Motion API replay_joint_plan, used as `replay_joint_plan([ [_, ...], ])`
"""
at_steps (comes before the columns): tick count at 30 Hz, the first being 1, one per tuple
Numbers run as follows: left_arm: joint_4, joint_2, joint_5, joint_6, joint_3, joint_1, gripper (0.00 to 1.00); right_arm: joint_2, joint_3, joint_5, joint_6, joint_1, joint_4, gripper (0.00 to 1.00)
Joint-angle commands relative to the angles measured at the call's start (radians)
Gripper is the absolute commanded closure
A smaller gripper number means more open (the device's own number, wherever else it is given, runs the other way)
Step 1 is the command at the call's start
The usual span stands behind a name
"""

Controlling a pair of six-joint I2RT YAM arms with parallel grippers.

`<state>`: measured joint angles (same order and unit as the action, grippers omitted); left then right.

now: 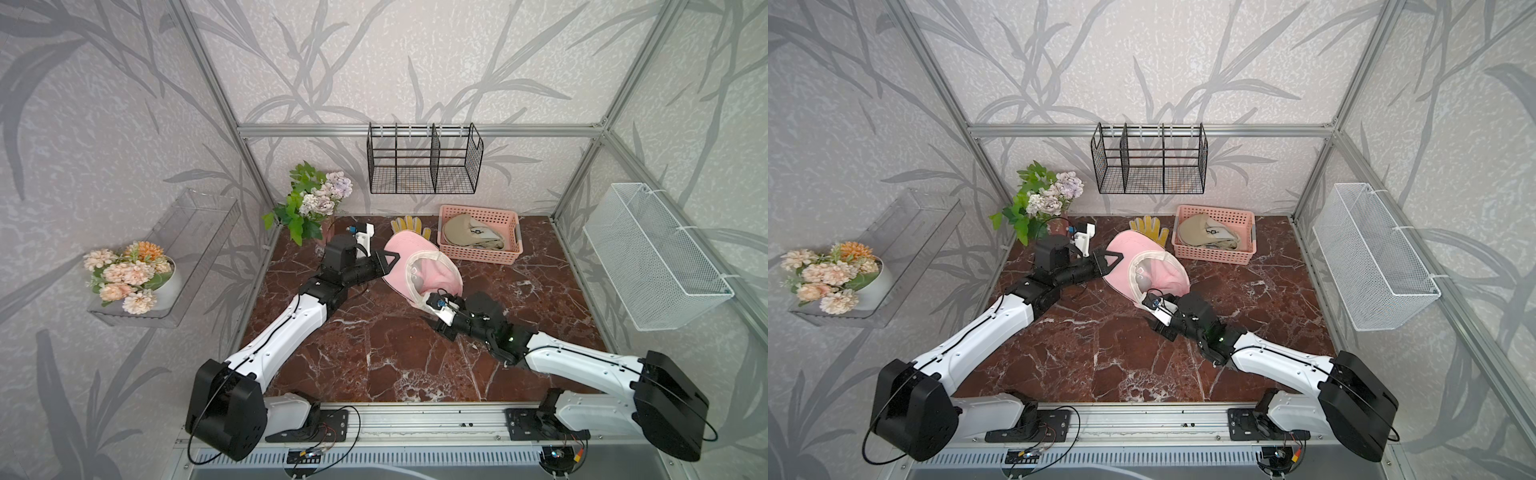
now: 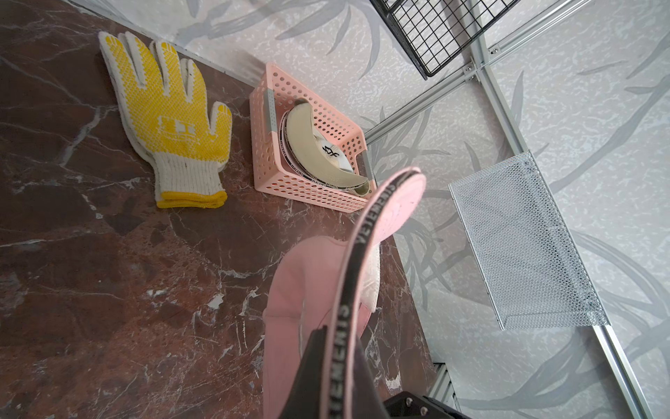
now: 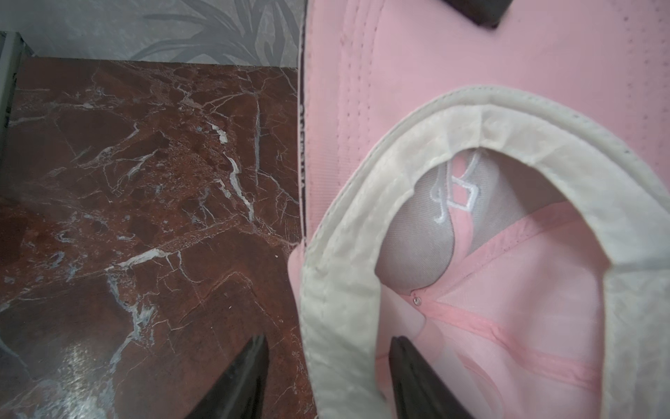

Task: Turn the baseball cap inside out
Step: Turn over the baseball cap.

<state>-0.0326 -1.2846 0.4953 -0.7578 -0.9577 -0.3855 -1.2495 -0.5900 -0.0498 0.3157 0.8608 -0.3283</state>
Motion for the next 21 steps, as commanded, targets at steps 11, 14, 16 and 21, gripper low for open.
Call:
replay_joint_plan([
  [11, -0.055, 0.015, 0.103, 0.070, -0.034, -0.006, 1.00, -0.160, -0.117, -0.078, -0.007, 0.006, 0.028, 0.55],
  [14, 0.013, -0.011, 0.126, 0.171, -0.089, -0.006, 1.00, -0.184, -0.165, -0.238, -0.053, -0.019, 0.134, 0.61],
  [16, 0.060, -0.030, 0.139, 0.238, -0.132, -0.006, 1.00, -0.204, -0.196, -0.336, -0.088, -0.041, 0.192, 0.67],
  [21, 0.090, -0.056, 0.163, 0.333, -0.192, -0.006, 1.00, -0.252, -0.255, -0.485, -0.113, -0.068, 0.318, 0.90],
])
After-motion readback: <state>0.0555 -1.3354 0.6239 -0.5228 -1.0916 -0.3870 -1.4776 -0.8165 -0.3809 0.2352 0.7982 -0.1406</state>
